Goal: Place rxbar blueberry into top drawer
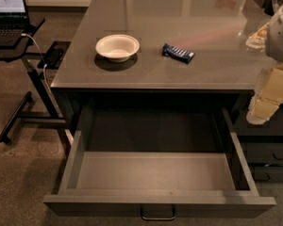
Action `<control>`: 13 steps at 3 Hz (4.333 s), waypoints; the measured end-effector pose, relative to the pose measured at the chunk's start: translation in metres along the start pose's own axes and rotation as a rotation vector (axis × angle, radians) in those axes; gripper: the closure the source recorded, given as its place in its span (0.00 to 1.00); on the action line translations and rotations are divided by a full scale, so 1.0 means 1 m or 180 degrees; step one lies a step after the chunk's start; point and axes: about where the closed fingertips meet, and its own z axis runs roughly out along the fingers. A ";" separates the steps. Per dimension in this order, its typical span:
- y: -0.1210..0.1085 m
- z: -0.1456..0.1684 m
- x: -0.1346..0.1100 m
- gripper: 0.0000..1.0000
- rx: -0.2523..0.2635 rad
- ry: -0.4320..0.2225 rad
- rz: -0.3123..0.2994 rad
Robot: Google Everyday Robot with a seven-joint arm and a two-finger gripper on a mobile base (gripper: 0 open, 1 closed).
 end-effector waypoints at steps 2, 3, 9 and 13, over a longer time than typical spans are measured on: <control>-0.014 0.003 -0.025 0.00 0.0153 -0.0064 -0.0095; -0.044 0.011 -0.053 0.00 0.0274 -0.0341 -0.0119; -0.209 0.133 -0.070 0.00 0.0275 -0.1237 0.0608; -0.254 0.215 -0.098 0.00 -0.0207 -0.1544 0.1011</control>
Offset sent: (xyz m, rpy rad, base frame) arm 0.0468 0.0478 0.0045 -0.0038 -0.1004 0.0546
